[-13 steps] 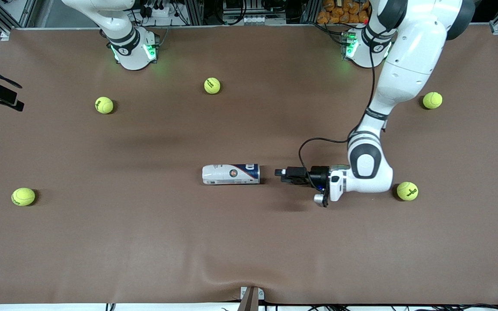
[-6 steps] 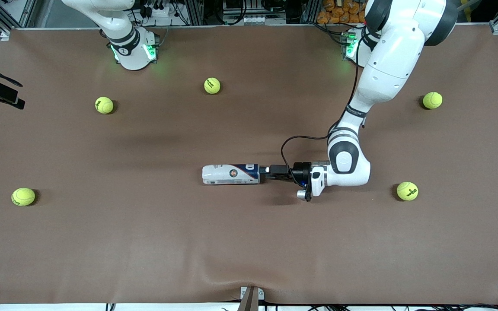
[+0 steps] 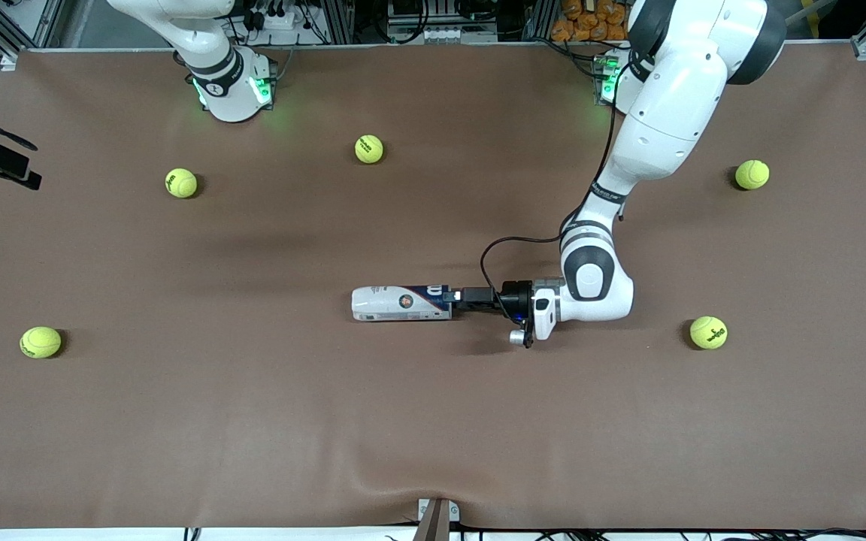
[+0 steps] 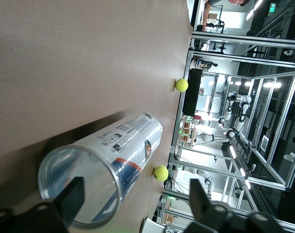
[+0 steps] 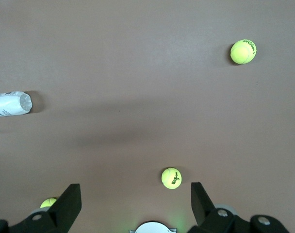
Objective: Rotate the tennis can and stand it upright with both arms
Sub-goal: 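Slide the left gripper to the can's open end and grasp it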
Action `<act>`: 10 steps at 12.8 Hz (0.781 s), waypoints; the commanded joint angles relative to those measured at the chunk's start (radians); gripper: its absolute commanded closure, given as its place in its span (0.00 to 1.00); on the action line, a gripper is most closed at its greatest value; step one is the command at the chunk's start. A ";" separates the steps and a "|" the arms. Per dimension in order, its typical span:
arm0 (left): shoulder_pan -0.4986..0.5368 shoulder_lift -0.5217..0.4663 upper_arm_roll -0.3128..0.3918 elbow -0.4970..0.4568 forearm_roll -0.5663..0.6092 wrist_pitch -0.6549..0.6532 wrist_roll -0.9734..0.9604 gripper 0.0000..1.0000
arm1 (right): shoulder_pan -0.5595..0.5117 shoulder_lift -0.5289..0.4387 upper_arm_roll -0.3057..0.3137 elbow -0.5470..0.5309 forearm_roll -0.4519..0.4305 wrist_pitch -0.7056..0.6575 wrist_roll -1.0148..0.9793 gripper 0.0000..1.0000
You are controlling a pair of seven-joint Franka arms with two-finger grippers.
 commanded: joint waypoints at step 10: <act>-0.024 0.032 0.004 0.033 -0.051 0.006 0.064 1.00 | -0.020 -0.009 0.011 0.014 0.008 0.000 0.002 0.00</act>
